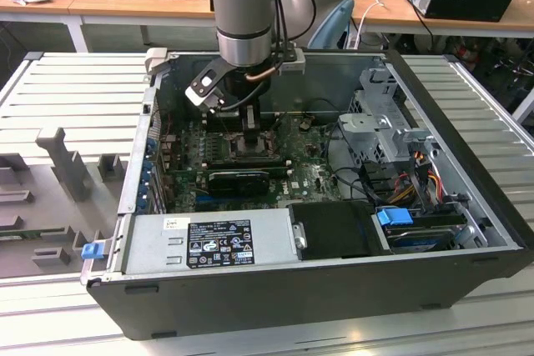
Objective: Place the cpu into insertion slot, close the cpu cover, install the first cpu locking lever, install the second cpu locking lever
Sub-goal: 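Place the cpu into insertion slot, then close the cpu cover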
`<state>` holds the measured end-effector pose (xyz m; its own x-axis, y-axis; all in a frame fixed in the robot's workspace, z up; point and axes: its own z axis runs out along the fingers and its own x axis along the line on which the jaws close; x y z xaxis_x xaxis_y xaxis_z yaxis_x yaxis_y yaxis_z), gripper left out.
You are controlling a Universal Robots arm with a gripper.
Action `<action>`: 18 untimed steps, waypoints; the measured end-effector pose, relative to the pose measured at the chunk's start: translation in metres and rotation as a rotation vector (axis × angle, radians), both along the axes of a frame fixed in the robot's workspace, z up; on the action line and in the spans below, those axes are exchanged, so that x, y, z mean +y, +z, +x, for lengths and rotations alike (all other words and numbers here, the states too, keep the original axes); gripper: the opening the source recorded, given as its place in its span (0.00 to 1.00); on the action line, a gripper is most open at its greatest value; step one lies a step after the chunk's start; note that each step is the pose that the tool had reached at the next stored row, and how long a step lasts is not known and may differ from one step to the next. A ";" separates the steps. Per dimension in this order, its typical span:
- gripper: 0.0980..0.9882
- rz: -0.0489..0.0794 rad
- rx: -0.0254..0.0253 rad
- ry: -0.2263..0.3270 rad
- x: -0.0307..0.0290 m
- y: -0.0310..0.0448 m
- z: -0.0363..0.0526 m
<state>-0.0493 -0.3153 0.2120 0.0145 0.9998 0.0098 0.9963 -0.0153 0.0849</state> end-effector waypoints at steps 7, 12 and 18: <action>0.01 -0.001 0.0000 0.000 0.0000 0.0071 0.0000; 0.01 -0.003 0.0000 0.000 0.0000 0.0106 0.0000; 0.01 -0.006 0.0001 0.000 0.0000 0.0168 0.0000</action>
<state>-0.0493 -0.3153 0.2288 0.0148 0.9999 0.0040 0.9963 -0.0151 0.0849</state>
